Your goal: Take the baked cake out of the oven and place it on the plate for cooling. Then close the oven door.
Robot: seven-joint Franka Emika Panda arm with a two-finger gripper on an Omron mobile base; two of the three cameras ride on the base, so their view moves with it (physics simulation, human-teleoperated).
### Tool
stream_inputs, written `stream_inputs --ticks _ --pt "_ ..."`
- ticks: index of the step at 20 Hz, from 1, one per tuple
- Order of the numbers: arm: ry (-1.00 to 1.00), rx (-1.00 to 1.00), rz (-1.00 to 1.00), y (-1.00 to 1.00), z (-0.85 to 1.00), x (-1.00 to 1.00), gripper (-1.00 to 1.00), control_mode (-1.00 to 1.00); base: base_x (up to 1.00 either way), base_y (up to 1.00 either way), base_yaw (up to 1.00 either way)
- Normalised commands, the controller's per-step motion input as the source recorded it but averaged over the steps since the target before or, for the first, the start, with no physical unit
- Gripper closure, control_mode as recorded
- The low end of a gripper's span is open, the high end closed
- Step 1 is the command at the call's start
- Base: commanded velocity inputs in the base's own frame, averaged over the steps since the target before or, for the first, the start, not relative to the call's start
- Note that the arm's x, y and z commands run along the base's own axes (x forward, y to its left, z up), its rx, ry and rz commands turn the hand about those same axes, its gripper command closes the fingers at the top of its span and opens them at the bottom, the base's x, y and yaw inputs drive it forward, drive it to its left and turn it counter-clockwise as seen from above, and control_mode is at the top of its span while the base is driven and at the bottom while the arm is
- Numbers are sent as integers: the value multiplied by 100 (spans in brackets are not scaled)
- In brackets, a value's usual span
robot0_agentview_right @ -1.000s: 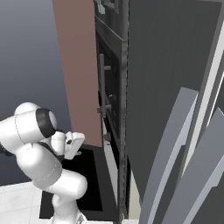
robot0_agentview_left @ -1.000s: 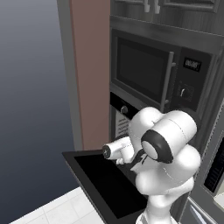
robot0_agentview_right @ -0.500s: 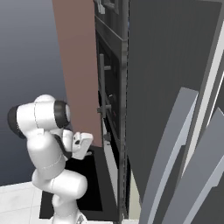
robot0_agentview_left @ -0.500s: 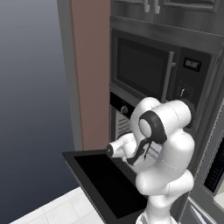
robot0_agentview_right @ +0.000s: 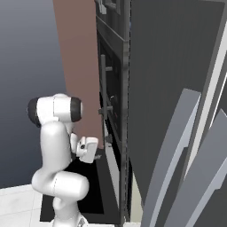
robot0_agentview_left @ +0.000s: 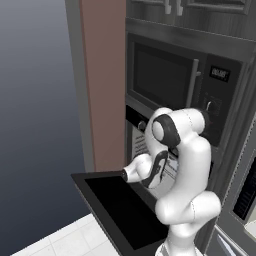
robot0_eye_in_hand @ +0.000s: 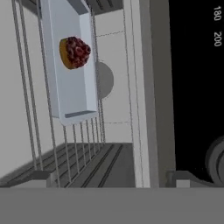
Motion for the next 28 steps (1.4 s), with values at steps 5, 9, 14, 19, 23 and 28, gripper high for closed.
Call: stream_inputs --ticks 5,9,14,19,23,28 --pt "-4 -12 -10 -20 -22 21 -100 -100 0 0 0" --pt "-4 -10 -10 -24 -15 28 -100 -100 0 0 0" --pt "-3 -7 -9 -31 -13 25 -100 -100 0 0 0" --pt "-1 -5 -5 -27 -20 19 -100 -100 0 0 0" --pt "0 -2 -1 -27 -25 16 -100 -100 0 0 0" --pt "0 0 0 -20 -23 14 -100 -100 0 0 0"
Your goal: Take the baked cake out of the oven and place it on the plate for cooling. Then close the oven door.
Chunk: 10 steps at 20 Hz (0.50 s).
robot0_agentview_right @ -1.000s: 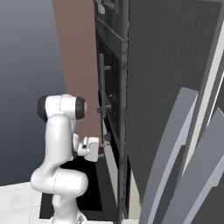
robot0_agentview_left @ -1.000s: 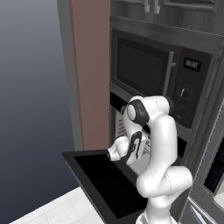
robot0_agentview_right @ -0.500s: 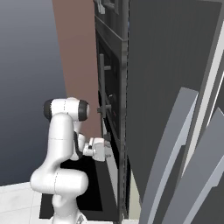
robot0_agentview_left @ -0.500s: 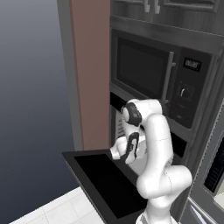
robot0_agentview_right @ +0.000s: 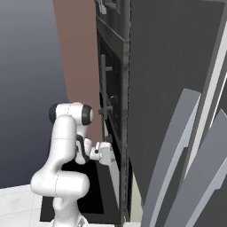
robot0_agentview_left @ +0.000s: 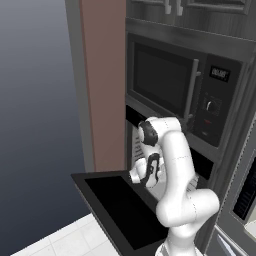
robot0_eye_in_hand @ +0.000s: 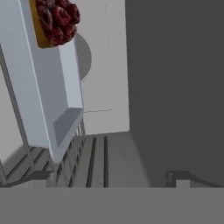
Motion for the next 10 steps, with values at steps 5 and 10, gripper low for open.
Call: stream_inputs --ticks 5,10 --pt "0 0 0 -16 -20 17 -100 -100 0 0 0" --pt "0 0 0 -8 -21 15 -100 -100 0 0 0"
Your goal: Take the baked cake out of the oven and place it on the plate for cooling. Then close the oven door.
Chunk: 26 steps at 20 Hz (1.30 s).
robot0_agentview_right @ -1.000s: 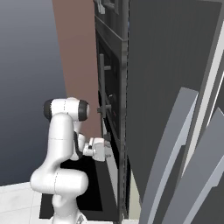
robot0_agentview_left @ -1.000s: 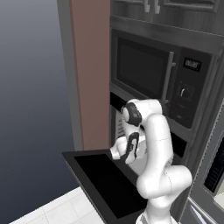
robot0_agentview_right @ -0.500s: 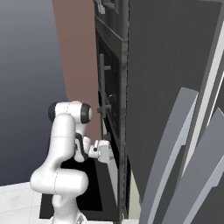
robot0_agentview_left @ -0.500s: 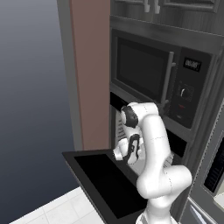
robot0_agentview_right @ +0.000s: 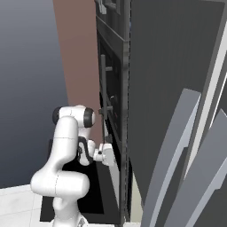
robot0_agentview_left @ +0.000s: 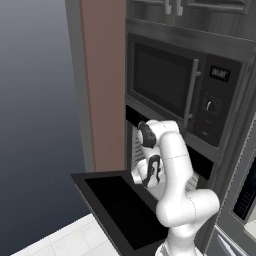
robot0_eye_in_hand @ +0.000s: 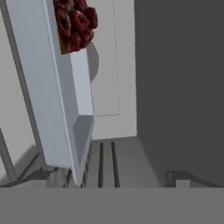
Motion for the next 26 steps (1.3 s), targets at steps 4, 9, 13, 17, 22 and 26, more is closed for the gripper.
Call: stream_inputs --ticks 4,9,13,17,22,26 --pt "0 0 4 -7 -31 12 -100 -100 0 0 0" --pt "0 2 7 -1 -30 19 -100 -100 0 0 0" --pt "1 5 10 -2 -30 28 -100 -100 0 0 0" --pt "8 7 11 0 -25 25 -100 -100 0 0 0" --pt "16 13 14 0 -16 5 -100 -100 0 0 0" --pt "25 16 15 0 -12 0 -100 -100 0 0 0"
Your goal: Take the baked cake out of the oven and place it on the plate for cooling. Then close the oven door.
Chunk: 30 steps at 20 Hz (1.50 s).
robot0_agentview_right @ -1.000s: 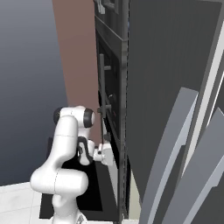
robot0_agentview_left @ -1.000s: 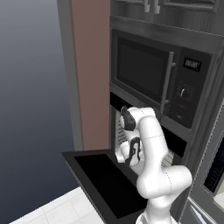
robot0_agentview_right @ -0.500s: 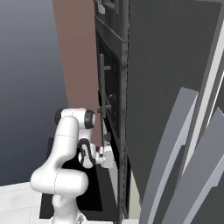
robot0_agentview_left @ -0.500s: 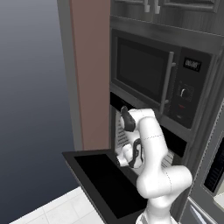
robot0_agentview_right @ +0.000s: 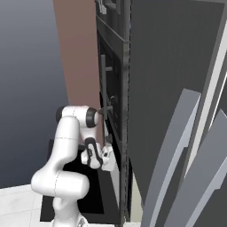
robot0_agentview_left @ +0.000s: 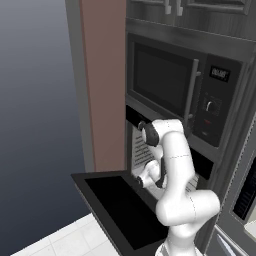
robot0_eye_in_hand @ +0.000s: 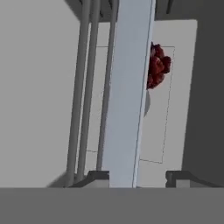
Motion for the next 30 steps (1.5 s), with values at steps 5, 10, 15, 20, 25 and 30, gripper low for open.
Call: stream_inputs --ticks 5,10,15,20,25,30 --pt "26 15 14 5 -17 0 -100 -100 0 0 0" --pt "23 14 14 19 -32 -11 -100 -100 0 0 0" --pt "23 11 12 40 -41 -25 -100 -100 0 0 0" --pt "25 11 12 47 -33 -28 -100 -100 0 0 0" --pt "29 13 13 50 -24 -41 -100 -100 0 0 0" --pt "25 12 14 58 -23 -58 -100 -100 0 0 0"
